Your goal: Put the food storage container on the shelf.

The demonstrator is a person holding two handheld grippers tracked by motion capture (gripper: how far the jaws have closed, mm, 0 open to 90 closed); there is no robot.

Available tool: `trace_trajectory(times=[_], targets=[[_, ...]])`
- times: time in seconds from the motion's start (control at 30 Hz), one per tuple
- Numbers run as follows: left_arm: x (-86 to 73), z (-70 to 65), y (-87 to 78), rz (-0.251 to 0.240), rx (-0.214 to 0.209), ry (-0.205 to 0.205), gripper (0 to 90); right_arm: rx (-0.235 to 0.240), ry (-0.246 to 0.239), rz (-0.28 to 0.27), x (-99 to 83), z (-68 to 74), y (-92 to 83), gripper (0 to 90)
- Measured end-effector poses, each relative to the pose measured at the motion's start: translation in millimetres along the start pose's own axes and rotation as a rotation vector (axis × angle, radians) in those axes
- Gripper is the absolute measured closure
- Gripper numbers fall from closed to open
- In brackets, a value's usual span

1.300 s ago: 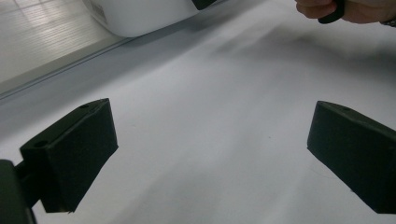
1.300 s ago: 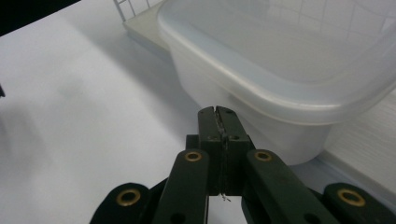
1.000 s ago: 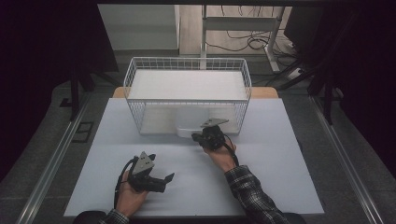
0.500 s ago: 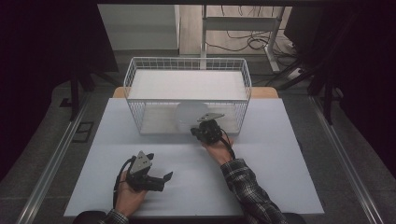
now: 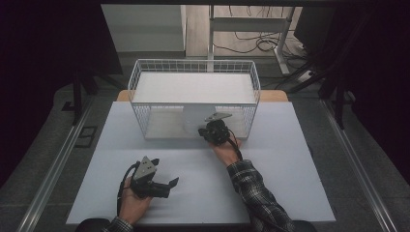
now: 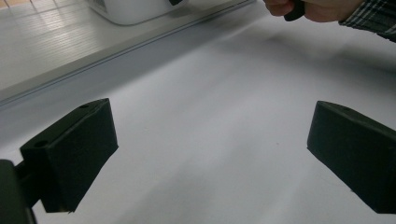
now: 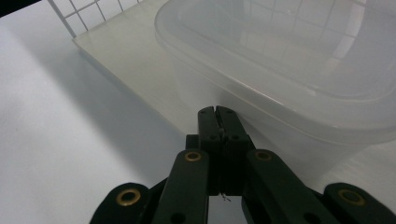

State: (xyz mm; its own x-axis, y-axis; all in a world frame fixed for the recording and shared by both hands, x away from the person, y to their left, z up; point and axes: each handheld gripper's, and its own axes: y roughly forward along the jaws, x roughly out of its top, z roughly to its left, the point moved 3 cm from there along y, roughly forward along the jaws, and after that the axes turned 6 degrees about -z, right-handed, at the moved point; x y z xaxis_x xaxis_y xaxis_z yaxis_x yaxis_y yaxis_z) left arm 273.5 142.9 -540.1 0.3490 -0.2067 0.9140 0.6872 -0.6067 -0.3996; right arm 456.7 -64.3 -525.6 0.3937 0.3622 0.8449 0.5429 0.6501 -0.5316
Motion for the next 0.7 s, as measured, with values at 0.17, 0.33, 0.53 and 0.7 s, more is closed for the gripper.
trace_trajectory(times=[0.17, 0.33, 0.53, 0.7], targets=[[1.4, 0.3, -1.9, -0.013, 0.011, -0.002, 2.3, 0.017, 0.010, -0.002, 1.7, 1.0, -3.2, 87.2], [1.3, 1.7, -2.0, -0.014, 0.015, -0.016, 3.0, 0.029, 0.018, -0.009, 2.8, 4.4, -8.1, 77.9], [0.5, 3.7, -1.1, -0.010, 0.007, -0.023, 3.1, 0.033, 0.019, 0.002, -2.0, 9.2, -13.4, 55.1], [0.6, 6.0, -2.1, -0.014, -0.001, -0.054, 3.4, 0.032, 0.015, -0.005, -3.8, 10.8, -20.3, 44.2]])
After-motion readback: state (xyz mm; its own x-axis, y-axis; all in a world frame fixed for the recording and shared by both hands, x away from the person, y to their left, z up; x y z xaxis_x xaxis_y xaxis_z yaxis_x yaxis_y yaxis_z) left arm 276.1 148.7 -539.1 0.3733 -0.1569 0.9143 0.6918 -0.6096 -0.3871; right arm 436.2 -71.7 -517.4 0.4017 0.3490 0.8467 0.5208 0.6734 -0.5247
